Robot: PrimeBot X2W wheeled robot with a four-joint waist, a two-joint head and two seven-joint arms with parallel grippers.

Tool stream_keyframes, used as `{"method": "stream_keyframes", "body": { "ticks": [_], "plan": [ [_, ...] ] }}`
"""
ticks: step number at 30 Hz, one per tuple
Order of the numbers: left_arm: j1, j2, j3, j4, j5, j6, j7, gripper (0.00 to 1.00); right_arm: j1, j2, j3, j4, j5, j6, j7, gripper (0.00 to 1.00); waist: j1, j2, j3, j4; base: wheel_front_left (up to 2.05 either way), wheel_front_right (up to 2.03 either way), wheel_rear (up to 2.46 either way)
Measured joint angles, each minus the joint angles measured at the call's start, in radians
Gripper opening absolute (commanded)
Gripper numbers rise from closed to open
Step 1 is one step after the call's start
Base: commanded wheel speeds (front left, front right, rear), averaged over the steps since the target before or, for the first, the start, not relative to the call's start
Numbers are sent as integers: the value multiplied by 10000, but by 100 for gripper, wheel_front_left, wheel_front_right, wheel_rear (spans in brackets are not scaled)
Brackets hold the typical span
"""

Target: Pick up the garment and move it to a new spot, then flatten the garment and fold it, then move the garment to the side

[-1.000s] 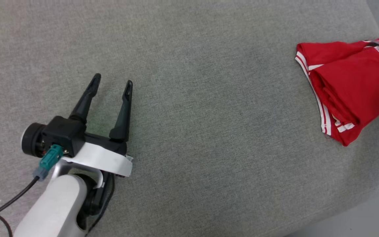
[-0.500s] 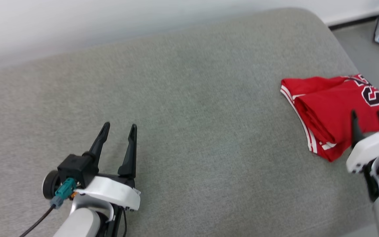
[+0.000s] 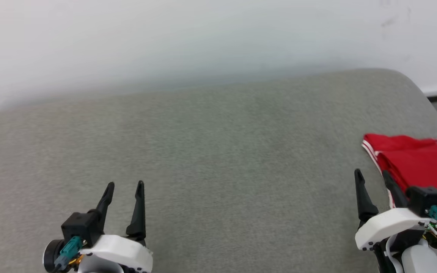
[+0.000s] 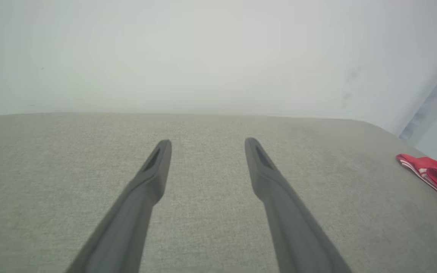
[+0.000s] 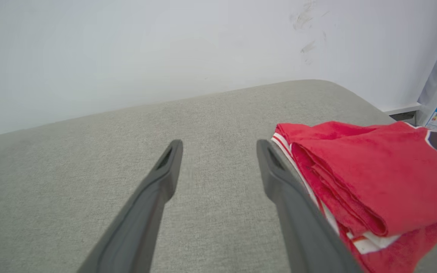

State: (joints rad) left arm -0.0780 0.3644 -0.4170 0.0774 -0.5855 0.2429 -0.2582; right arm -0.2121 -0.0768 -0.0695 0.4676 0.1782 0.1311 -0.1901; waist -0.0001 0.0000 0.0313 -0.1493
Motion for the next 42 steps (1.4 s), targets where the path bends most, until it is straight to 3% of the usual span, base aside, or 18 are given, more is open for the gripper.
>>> {"method": "stream_keyframes", "body": {
  "ticks": [9,19,41,42],
  "plan": [
    [460,370,399,-81,44,276,-8,100,1655,196,173,-3438,-297,-2,1131,100,0,0,-563,1080,0,0,0],
    [755,418,353,146,180,71,-17,100,3565,240,311,-6080,-539,-2,2387,100,0,0,-897,1334,0,0,0],
    [909,326,316,244,123,113,-15,100,4024,244,370,-6506,-278,-2,2652,100,1,1,-1004,1188,0,0,0],
    [908,326,307,238,100,105,-12,0,4024,244,372,-6495,-276,-2,2633,0,1,0,-1004,1194,0,0,0]
  ]
}}
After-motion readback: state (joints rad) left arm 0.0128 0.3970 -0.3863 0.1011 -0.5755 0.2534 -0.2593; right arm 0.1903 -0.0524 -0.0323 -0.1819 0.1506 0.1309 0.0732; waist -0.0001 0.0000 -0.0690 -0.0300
